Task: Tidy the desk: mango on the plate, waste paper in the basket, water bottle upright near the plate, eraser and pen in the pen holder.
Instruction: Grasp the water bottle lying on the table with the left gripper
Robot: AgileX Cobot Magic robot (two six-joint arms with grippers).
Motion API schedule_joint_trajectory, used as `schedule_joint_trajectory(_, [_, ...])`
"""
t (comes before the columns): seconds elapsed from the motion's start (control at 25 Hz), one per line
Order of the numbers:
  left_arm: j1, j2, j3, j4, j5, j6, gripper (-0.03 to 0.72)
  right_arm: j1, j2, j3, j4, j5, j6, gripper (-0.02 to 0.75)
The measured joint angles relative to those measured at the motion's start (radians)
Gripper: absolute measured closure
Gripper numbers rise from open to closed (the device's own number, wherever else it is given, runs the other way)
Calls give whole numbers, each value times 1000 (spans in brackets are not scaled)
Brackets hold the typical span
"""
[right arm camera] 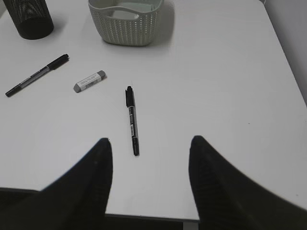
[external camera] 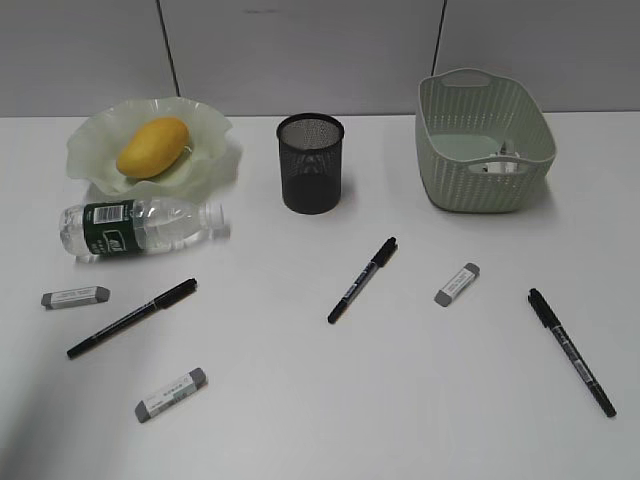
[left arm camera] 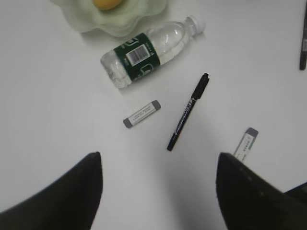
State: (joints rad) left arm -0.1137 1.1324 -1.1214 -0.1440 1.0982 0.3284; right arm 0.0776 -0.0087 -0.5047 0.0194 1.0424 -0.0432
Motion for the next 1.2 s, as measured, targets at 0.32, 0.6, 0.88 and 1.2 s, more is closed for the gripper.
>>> schedule_joint_trajectory(0.32, [0,294,-56,-41,39,199,126,0,0,0,0,0,0,324])
schedule_joint_trajectory(0.6, [0,373,-56,-47,1,462,126,0,0,0,0,-1,0,324])
schedule_joint_trajectory(0.88, [-5,498,-60,-47,-174,830,126,0,0,0,0,-1,1,324])
schedule_joint_trajectory(1.2, [-66,669,-145,-46,-331,910,126,0,0,0,0,-1,1,324])
